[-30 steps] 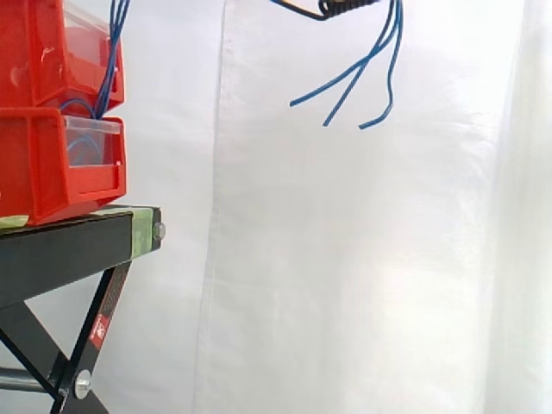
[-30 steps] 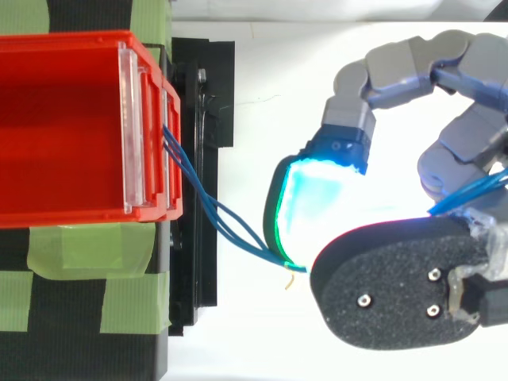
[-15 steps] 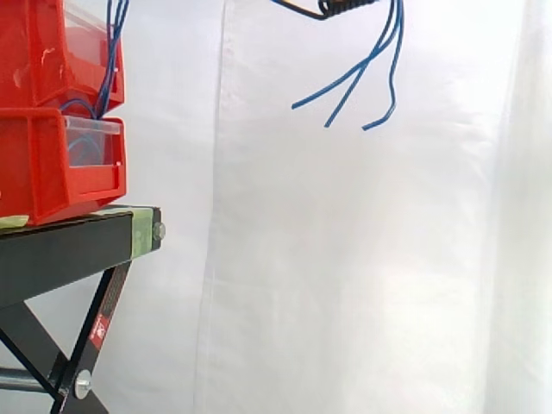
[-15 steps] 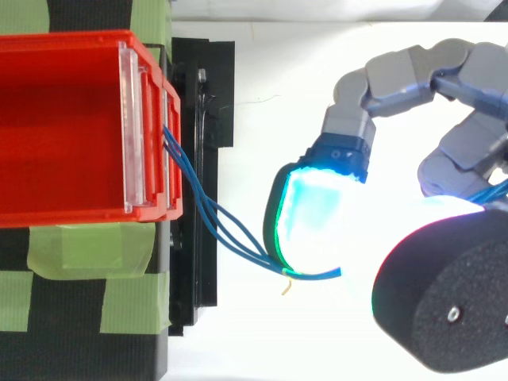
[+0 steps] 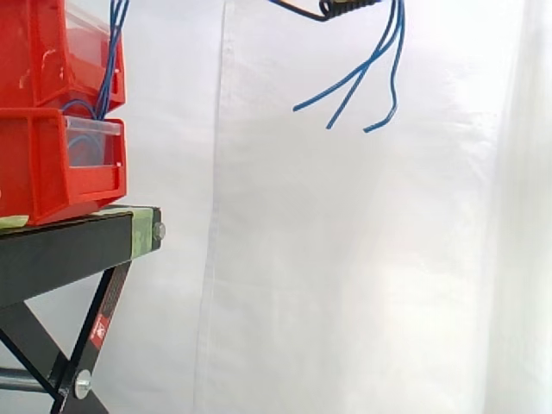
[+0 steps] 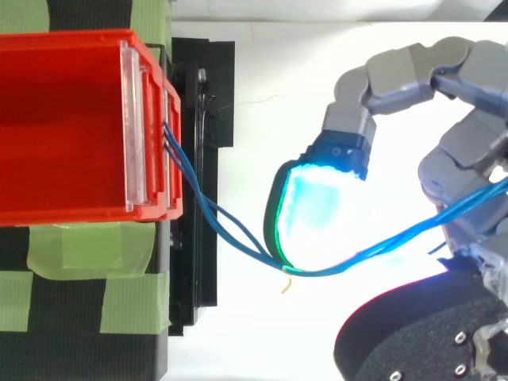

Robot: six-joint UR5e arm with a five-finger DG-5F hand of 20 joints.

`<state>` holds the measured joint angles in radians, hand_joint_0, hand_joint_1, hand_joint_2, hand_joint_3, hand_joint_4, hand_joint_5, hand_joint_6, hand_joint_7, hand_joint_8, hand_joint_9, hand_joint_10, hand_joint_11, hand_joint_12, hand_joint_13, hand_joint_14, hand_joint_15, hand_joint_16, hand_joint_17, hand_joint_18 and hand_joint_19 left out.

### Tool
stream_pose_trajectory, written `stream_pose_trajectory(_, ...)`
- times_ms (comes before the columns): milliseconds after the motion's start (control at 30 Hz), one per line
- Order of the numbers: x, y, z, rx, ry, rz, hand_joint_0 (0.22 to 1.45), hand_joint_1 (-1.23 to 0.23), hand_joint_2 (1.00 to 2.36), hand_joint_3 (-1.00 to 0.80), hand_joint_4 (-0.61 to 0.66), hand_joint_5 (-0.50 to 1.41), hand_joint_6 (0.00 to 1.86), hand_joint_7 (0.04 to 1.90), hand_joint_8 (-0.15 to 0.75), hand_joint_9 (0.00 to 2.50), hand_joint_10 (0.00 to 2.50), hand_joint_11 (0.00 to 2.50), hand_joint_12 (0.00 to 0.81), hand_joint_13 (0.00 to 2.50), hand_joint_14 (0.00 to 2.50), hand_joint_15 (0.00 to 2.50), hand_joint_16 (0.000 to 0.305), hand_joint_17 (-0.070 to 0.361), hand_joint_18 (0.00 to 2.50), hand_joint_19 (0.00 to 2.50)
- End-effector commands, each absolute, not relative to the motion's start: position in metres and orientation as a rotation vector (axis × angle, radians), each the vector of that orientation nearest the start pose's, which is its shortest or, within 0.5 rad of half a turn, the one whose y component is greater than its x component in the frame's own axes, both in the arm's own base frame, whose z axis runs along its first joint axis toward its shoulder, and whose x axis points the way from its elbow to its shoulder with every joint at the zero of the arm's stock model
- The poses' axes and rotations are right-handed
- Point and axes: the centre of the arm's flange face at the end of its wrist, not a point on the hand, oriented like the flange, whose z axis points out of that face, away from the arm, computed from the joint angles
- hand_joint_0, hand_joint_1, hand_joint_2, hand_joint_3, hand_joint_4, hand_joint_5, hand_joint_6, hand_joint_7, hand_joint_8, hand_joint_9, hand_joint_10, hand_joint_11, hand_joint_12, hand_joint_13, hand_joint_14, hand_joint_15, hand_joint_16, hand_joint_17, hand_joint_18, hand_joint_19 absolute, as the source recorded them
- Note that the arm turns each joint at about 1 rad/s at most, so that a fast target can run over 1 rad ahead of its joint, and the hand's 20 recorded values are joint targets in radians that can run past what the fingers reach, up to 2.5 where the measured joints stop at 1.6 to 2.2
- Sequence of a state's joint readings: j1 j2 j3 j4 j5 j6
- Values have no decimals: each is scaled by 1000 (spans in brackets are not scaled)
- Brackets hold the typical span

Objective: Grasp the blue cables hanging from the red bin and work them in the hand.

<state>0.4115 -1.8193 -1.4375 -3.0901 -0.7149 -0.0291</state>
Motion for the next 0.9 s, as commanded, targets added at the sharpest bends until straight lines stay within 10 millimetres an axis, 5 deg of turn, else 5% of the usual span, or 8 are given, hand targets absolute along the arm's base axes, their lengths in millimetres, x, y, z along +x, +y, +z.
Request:
stream_pose_trajectory(0, 590, 30, 426, 1380, 947, 802, 916, -774, 1010, -778, 358, -169, 811, 1129, 455, 1805, 2500, 2500, 533, 1889, 2500, 1398, 203, 153, 2500, 759)
stream_pose_trajectory(467, 590, 30, 426, 1380, 948, 801, 1010, -782, 1025, -288, 297, -209, 889, 1081, 455, 1805, 2500, 2500, 533, 1889, 2500, 1398, 203, 153, 2500, 759)
stream_pose_trajectory(700, 590, 30, 426, 1380, 948, 801, 902, -740, 1009, -796, 293, -206, 854, 1089, 455, 1805, 2500, 2500, 533, 1889, 2500, 1398, 203, 153, 2500, 759)
stream_pose_trajectory(867, 590, 30, 426, 1381, 950, 800, 992, -759, 1017, -561, 285, -205, 859, 1081, 455, 1805, 2500, 2500, 533, 1889, 2500, 1398, 203, 153, 2500, 759)
